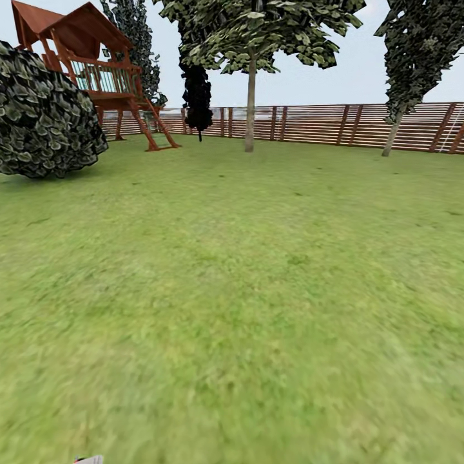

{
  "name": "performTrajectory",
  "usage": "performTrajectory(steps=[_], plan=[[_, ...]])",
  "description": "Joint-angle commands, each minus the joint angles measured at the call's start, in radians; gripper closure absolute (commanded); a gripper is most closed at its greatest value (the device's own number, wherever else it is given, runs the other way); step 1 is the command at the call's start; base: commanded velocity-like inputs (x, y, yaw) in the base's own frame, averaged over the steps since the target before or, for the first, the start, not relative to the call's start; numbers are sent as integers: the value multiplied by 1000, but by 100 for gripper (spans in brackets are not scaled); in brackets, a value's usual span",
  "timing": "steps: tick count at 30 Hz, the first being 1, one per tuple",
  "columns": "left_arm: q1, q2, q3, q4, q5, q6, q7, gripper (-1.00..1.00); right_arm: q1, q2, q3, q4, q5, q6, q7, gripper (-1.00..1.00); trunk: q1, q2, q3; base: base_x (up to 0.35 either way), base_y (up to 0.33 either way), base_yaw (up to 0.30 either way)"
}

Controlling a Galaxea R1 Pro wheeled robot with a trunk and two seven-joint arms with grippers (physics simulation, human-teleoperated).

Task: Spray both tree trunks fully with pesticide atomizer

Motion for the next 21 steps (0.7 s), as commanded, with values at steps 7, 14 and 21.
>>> performTrajectory(steps=[7,14,21], plan=[[0,0,0,0,0,0,0,100,0,0,0,0,0,0,0,-100,0,0,0,341,0,0],[0,0,1,0,0,0,0,100,0,0,0,0,0,0,0,-100,0,0,0,341,0,0],[0,0,0,0,0,0,0,100,0,0,0,0,0,0,0,-100,0,0,0,341,0,0]])
